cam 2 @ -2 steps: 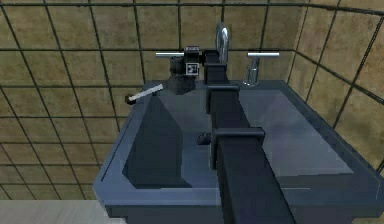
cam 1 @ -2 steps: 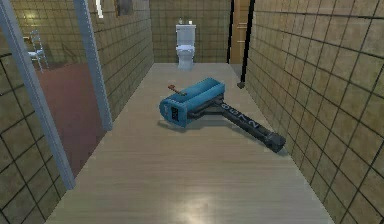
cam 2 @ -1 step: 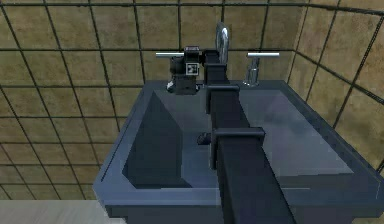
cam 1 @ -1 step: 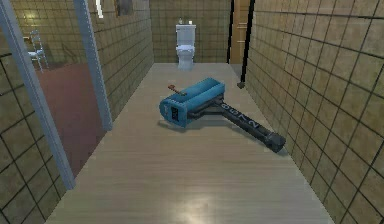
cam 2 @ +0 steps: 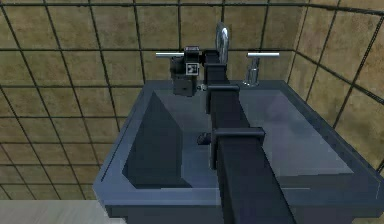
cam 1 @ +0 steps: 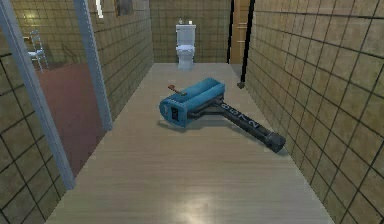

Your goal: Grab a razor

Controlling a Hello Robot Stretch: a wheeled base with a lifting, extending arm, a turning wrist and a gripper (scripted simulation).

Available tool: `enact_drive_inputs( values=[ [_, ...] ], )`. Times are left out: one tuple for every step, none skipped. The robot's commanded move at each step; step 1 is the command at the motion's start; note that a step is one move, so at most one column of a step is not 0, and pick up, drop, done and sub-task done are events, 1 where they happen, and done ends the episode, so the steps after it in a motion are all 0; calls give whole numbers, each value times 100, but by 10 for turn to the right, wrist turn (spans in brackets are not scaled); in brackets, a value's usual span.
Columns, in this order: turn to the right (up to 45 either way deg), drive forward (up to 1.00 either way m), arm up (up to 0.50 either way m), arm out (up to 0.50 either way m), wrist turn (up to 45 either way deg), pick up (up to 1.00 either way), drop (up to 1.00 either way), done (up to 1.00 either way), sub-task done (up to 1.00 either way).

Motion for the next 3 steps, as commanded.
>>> enact_drive_inputs(
  values=[
    [0, 0, -22, 0, 0, 0, 0, 0, 0],
    [0, 0, 0, 0, 0, 100, 0, 0, 0],
    [0, 0, 10, 0, 0, 0, 0, 0, 0]
  ],
)
